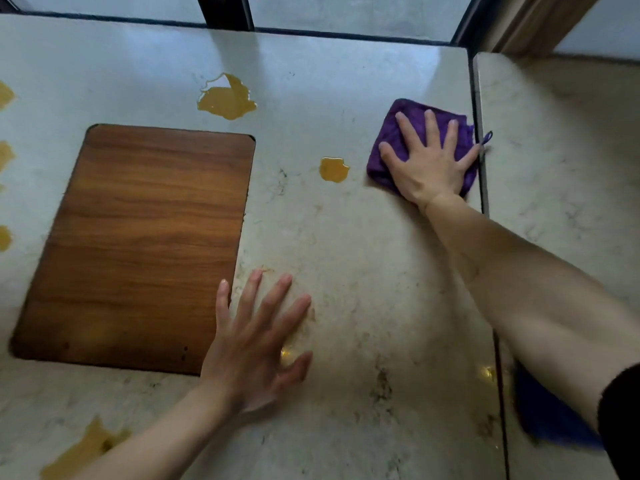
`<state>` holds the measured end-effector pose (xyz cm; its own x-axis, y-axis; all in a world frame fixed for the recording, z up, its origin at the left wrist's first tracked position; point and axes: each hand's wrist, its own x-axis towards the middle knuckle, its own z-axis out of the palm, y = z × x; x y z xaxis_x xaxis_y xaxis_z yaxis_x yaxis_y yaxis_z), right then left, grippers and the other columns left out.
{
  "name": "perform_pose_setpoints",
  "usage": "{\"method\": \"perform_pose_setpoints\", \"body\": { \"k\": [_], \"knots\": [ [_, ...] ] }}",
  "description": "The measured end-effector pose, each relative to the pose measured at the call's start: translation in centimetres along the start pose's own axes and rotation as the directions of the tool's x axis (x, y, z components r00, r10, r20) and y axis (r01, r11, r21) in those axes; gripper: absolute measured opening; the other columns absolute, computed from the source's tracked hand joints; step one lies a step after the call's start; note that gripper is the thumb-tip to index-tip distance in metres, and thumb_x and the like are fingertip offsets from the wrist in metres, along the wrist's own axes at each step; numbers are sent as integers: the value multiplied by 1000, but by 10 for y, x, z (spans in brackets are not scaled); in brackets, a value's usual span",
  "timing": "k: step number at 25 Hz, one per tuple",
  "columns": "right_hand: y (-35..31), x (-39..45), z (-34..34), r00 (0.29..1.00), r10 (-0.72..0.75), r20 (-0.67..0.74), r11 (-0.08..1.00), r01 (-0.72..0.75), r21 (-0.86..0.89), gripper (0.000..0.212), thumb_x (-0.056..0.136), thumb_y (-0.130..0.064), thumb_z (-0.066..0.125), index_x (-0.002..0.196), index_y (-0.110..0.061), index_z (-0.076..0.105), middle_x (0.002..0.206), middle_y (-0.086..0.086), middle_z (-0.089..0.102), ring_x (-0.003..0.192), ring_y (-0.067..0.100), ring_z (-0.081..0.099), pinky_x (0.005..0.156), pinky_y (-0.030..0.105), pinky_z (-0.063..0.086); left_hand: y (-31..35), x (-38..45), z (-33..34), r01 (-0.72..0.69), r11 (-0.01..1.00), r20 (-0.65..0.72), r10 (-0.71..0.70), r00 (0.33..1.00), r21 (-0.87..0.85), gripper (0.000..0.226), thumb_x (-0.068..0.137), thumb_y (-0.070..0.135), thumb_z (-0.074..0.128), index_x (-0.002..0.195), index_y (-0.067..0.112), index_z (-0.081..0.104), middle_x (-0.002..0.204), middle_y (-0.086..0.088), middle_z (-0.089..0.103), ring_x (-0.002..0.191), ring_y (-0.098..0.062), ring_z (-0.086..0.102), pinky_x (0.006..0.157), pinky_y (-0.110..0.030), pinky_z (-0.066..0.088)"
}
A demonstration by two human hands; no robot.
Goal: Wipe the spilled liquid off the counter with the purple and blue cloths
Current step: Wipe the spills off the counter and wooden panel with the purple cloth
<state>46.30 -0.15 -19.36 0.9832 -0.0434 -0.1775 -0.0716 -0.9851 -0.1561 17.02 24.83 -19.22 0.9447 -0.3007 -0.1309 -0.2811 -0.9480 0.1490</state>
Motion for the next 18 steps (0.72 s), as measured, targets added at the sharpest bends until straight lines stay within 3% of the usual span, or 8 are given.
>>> {"method": "perform_pose_setpoints", "body": {
  "k": [5,9,14,18],
  "knots": [
    [-7,115,-26,998,-59,28,998,59,0,72,83,-84,15,149,-57,10,167,-7,2,152,32,-6,112,72,-8,-3,-3,10,-36,999,-99,35,995,-11,78,83,69,49,151,32,38,164,-6,27,149,-45,19,108,-77,16],
    [-20,159,-35,994,-109,21,994,109,-14,72,83,-84,13,150,-57,8,167,-5,3,152,33,-4,112,72,-6,-3,-1,16,-46,999,-163,45,986,-7,77,82,72,48,148,33,44,163,-5,31,147,-44,26,109,-76,18],
    [-53,122,-16,931,-365,29,928,366,-78,67,84,-84,8,147,-61,4,167,-9,6,152,30,3,114,68,-1,-2,1,10,-23,1000,-82,24,996,18,82,79,72,52,149,33,40,164,-5,27,148,-45,22,109,-76,15],
    [-58,38,1,920,-390,35,917,392,-78,64,86,-81,7,146,-63,2,167,-10,4,153,29,2,115,66,-3,-4,2,1,-18,1000,-13,18,1000,10,78,83,70,49,150,32,38,163,-6,27,150,-44,18,110,-76,14]
  ]
}}
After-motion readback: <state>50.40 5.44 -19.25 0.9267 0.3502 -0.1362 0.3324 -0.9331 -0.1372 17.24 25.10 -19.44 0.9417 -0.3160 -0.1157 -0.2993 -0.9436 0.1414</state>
